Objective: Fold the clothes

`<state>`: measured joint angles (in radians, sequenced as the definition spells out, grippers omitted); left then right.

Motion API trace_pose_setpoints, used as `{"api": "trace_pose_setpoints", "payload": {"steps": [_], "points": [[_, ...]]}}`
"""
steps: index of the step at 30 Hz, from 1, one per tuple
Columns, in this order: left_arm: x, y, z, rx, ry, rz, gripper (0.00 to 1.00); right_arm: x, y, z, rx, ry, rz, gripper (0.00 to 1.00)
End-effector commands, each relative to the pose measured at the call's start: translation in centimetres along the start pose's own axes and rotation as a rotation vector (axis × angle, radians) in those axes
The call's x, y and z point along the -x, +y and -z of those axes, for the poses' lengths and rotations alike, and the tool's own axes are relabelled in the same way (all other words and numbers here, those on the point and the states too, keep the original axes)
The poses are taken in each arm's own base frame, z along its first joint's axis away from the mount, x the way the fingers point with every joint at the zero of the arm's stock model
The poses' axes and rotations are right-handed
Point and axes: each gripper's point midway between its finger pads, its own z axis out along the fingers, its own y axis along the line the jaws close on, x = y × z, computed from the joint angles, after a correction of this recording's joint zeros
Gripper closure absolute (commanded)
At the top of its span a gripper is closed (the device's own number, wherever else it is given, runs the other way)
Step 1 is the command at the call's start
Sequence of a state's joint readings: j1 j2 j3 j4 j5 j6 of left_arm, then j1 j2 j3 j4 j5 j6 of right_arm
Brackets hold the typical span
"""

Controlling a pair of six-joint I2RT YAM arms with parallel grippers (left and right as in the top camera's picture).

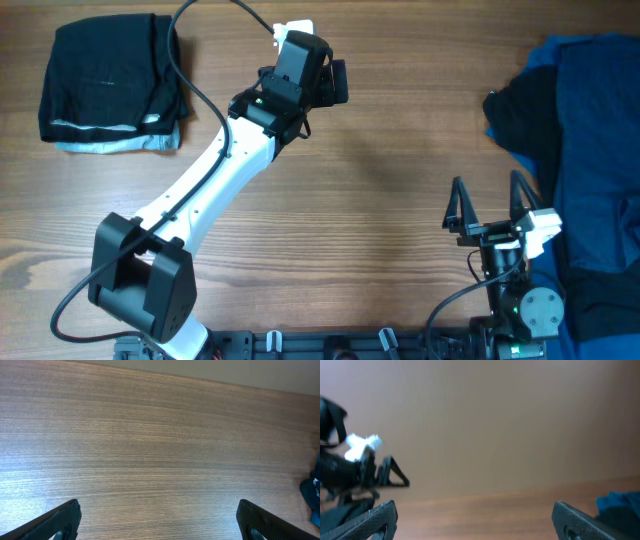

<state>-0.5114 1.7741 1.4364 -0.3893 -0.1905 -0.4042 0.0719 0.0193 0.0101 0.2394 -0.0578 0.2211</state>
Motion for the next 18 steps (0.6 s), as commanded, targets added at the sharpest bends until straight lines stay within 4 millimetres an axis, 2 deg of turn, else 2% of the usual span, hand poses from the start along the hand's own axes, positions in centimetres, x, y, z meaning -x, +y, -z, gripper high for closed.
{"api": "trace_pose_setpoints", "payload": {"steps": [1, 12, 14, 18], "points": [[-0.1, 0.2, -0.1, 0.011, -0.003, -0.013, 0.00, -0.5, 0.3, 0.1, 0.025, 0.017, 0.084, 0.00], [-0.1, 0.2, -0.1, 0.011, -0.003, -0.013, 0.00, -4.4, -0.5, 0.5, 0.001, 0.177, 0.128, 0.00], [-0.1, 0.2, -0.1, 0.011, -0.003, -0.013, 0.00, -5.6, -0.8, 0.7, -0.008, 0.228, 0.126, 0.00], [-0.1, 0.2, -0.1, 0.011, -0.003, -0.013, 0.00, -5.5, -0.8, 0.7, -0.008, 0.224, 0.126, 0.00]]}}
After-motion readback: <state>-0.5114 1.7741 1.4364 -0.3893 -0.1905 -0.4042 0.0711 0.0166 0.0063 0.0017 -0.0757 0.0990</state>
